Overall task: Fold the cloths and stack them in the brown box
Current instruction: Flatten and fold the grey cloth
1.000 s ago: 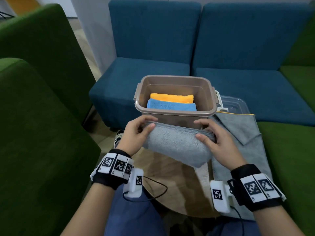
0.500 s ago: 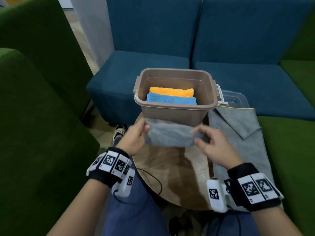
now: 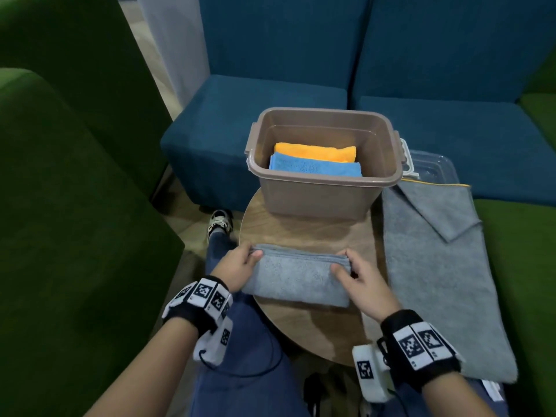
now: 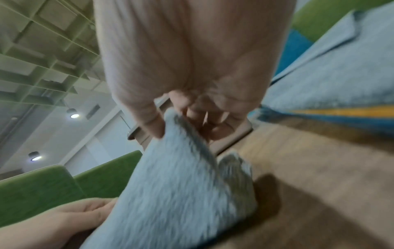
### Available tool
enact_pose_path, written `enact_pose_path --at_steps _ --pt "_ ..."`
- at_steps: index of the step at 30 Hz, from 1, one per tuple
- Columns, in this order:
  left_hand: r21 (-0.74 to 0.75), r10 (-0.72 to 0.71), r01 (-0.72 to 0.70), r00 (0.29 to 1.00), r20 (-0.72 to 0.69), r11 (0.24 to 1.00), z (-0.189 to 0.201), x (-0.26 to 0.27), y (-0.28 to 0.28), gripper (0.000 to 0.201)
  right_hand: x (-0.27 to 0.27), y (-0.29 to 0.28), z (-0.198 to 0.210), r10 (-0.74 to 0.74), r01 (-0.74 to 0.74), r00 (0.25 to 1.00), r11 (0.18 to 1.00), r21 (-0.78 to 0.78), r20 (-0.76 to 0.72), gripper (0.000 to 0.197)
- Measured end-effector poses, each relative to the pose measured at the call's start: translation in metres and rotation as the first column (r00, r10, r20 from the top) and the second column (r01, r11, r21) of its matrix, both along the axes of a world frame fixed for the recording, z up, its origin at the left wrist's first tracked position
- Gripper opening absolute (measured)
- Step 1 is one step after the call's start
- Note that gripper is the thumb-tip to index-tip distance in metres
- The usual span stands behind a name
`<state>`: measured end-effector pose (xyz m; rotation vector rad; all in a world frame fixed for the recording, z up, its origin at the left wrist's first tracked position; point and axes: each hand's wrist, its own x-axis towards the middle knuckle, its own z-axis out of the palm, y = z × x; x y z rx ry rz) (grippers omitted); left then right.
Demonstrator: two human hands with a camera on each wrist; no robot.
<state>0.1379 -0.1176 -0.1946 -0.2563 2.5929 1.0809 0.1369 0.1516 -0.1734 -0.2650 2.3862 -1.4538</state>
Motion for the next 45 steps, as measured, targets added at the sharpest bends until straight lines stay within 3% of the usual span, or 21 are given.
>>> enact_pose_path --at_steps 4,10,17,21,24,26,28,31,35,41,43,45 --pt "-0.185 0.016 -0.014 1.000 0.006 0.983 -0.008 -0.006 0.012 0.032 0.003 0.001 -0.024 -0.080 0.075 0.997 0.982 0.175 0.024 0.012" --pt "-0.370 0.005 -0.031 0.997 -0.072 0.928 0.001 -0.014 0.026 0.032 0.000 -0.010 -0.027 -0.141 0.134 0.990 0.911 0.390 -0.013 0.029" --pt "-0.370 0.090 -0.077 0.996 0.017 0.926 -0.006 -0.026 0.026 0.037 -0.008 -0.028 -0.021 -0.218 0.185 0.976 0.807 0.561 -0.008 0.026" --pt "-0.379 0.110 -0.092 0.994 0.026 0.921 -0.009 -0.028 0.027 0.038 -0.008 -0.040 -0.008 -0.195 0.141 0.981 0.675 0.724 -0.010 0.028" --pt "-0.397 0.092 -0.085 0.996 -0.001 0.914 -0.011 -0.026 0.029 0.037 -0.006 -0.054 0.003 -0.061 0.170 0.984 0.583 0.795 -0.165 0.057" --pt "-0.401 0.083 -0.086 0.996 -0.024 0.912 -0.012 -0.025 0.030 0.037 -0.006 -0.075 0.005 0.107 0.131 0.955 0.683 0.719 -0.276 0.063" --pt "-0.392 0.076 -0.083 0.997 -0.033 0.916 -0.012 -0.024 0.029 0.035 -0.003 -0.099 0.000 0.278 -0.084 0.938 0.764 0.639 -0.209 0.058" --pt "-0.361 0.094 -0.095 0.995 -0.020 0.928 -0.013 -0.026 0.024 0.036 0.006 -0.105 -0.025 0.438 -0.296 0.898 0.660 0.690 -0.034 0.060" --pt "-0.350 0.089 -0.086 0.996 -0.006 0.933 -0.019 -0.033 0.020 0.039 0.006 -0.058 -0.041 0.387 -0.218 0.920 0.628 0.747 -0.057 0.078" --pt "-0.396 0.086 -0.079 0.996 -0.002 0.915 -0.016 -0.031 0.024 0.042 0.004 -0.030 -0.039 0.263 -0.173 0.965 0.663 0.728 -0.010 0.056" --pt "-0.486 0.067 -0.060 0.998 -0.003 0.872 -0.004 -0.030 0.033 0.037 0.005 -0.033 -0.038 0.253 -0.163 0.967 0.667 0.727 -0.015 0.056" --pt "-0.627 0.005 -0.074 0.994 -0.111 0.775 0.013 -0.029 0.047 0.034 0.004 -0.032 -0.039 0.258 -0.174 0.966 0.665 0.727 -0.005 0.056"
